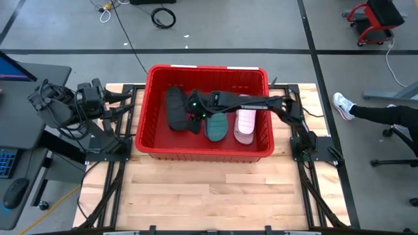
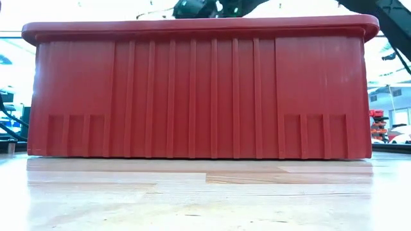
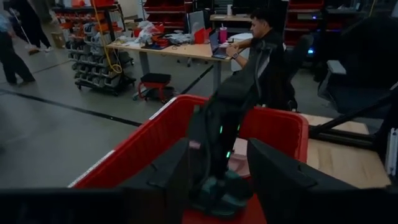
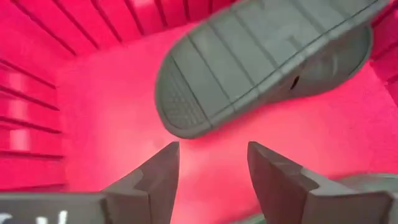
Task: Pick and place slides into bin
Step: Return to Home Position
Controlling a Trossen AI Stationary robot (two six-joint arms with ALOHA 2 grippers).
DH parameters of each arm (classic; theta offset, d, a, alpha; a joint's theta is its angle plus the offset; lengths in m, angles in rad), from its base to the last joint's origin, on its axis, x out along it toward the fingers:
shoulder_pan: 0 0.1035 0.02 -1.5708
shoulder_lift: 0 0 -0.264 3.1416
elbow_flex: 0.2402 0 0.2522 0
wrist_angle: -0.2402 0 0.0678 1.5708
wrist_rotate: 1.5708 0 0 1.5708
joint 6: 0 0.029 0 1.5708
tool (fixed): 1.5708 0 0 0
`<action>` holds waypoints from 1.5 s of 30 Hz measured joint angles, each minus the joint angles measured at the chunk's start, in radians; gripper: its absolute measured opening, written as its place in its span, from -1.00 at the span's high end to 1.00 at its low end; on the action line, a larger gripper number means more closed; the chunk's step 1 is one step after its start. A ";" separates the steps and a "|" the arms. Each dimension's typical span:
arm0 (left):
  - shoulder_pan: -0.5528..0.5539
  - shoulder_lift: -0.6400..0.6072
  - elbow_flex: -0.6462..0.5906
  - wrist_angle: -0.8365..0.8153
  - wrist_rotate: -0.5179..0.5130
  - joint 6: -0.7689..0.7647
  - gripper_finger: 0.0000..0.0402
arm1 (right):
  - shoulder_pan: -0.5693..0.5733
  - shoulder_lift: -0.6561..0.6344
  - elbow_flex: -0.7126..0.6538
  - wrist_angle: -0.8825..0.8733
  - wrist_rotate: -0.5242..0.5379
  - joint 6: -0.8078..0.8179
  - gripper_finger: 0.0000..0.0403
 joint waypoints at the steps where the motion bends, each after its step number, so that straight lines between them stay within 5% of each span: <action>1: 0.000 0.000 0.000 -0.006 0.000 0.006 0.19 | -0.001 -0.020 0.000 -0.006 -0.013 0.002 0.06; 13: 0.000 0.000 0.000 -0.102 -0.069 0.052 0.54 | 0.056 -0.161 0.001 0.218 -0.099 -0.008 0.93; 19: 0.000 -0.003 -0.131 0.004 -0.023 0.042 0.92 | 0.109 -0.168 0.000 0.450 -0.156 0.000 0.92; 23: 0.029 -0.024 -0.279 0.175 0.043 0.044 0.95 | 0.134 -0.186 0.001 0.573 -0.174 -0.013 0.98; 26: 0.094 -0.092 -0.369 0.357 0.135 0.119 0.96 | 0.151 -0.201 0.001 0.592 -0.185 -0.016 0.96; 32: 0.294 -0.173 -0.546 0.700 0.480 0.287 0.96 | 0.199 -0.213 0.000 0.627 -0.158 -0.029 0.98; 38: 0.490 -0.177 -0.605 0.798 0.781 0.264 0.97 | 0.247 -0.214 0.000 0.659 -0.121 -0.041 0.99; 45: 0.622 -0.164 -0.610 0.779 0.837 0.284 0.95 | 0.242 -0.225 -0.002 0.645 -0.124 -0.070 0.99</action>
